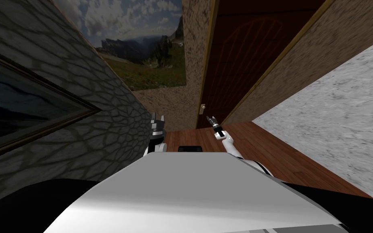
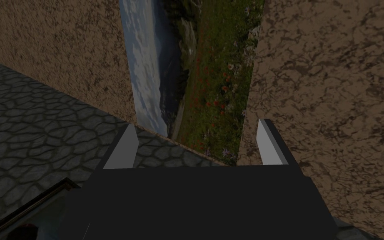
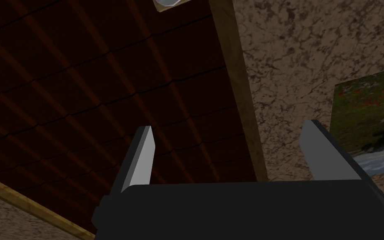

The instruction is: Pull the door open

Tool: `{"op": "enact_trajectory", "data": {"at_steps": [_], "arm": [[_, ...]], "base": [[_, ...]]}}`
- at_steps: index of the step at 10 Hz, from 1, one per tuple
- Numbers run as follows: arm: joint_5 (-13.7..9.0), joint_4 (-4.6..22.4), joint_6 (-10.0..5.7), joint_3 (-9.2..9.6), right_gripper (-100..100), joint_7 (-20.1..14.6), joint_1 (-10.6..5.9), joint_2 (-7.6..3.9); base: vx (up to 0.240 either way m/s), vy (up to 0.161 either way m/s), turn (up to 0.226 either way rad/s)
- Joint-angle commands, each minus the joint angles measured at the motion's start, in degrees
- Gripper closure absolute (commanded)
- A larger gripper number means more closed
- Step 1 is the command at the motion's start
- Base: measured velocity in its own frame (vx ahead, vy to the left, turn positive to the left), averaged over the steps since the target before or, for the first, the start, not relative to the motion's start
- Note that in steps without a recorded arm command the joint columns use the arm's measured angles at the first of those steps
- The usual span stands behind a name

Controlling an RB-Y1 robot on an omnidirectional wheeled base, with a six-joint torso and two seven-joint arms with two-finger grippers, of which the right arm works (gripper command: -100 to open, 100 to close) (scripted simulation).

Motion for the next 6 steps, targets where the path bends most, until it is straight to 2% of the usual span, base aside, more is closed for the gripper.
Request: {"op": "enact_trajectory", "data": {"at_steps": [1,3,4,6], "arm": [[0.8,2.9,-0.47,-0.34,-100,1.7,-1.64,-0.64],[1.6,5.7,-0.91,-0.66,-100,3.5,-3.15,-1.32],[1.6,5.7,-0.91,-0.66,-100,3.5,-3.15,-1.32],[2.4,8.4,-1.34,-0.97,-100,5.2,-4.63,-1.98]], "base": [[0.091,0.008,-0.013],[0.102,0.012,-0.011],[0.060,0.007,-0.004],[0.063,0.005,-0.009]]}}
